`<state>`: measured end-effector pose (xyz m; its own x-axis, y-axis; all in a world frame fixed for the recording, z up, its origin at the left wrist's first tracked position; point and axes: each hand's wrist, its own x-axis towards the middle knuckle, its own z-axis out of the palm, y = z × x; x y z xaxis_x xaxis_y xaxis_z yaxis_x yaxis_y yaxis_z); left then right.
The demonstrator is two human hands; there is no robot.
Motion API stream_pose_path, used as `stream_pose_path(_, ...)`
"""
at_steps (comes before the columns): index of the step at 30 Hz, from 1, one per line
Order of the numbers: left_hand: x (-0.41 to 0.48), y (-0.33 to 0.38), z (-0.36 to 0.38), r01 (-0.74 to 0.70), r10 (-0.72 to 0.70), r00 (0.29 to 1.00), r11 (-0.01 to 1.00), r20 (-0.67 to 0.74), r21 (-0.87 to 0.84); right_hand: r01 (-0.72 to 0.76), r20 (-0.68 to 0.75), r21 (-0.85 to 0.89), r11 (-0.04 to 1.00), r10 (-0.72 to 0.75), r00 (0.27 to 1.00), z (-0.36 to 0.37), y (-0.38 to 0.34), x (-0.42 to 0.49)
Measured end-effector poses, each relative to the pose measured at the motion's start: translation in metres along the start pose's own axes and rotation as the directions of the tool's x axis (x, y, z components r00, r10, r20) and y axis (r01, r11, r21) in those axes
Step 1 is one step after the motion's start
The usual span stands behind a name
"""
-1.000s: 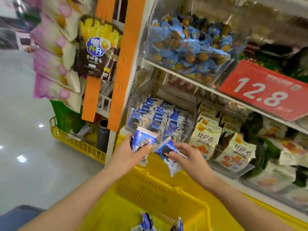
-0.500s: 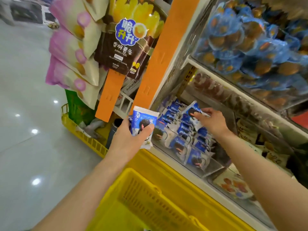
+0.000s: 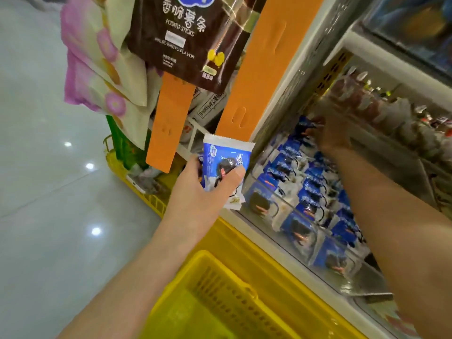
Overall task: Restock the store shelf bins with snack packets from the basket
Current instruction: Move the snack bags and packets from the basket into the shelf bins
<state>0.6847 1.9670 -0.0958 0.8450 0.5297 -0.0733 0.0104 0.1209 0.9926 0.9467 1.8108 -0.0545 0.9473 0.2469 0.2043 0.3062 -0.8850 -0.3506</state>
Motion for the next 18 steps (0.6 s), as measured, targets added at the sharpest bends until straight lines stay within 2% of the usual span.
stream_pose_path(3, 0.004, -0.004, -0.001, 0.003, -0.003, 1.000, 1.000, -0.001, -0.002, 0.051, -0.042, -0.168, 0.984, -0.059, 0.997, -0.001, 0.005, 0.009)
stream_pose_path(5, 0.005, -0.005, 0.000, 0.006, -0.006, 1.000, 1.000, 0.002, -0.004, 0.060, -0.070, -0.367, 0.928, -0.092, 0.993, 0.000, 0.010, 0.013)
stream_pose_path(7, 0.004, -0.003, 0.001, 0.002, -0.002, 1.000, 1.000, 0.010, -0.013, 0.042, -0.136, -0.463, 0.885, -0.118, 0.984, 0.001, 0.012, 0.011)
stream_pose_path(11, -0.001, 0.004, 0.004, 0.013, -0.010, 0.999, 0.998, 0.041, -0.066, 0.049, -0.220, -0.428, 0.903, -0.157, 0.963, 0.001, 0.009, 0.004)
stream_pose_path(15, -0.009, 0.011, 0.005, 0.022, -0.015, 0.997, 0.995, 0.075, -0.102, 0.005, -0.214, -0.327, 0.945, -0.079, 0.974, -0.007, -0.006, -0.018)
stream_pose_path(18, -0.014, 0.015, 0.003, 0.057, -0.043, 0.994, 0.990, 0.104, -0.130, 0.119, -0.232, -0.193, 0.974, -0.163, 0.959, -0.015, -0.024, -0.058)
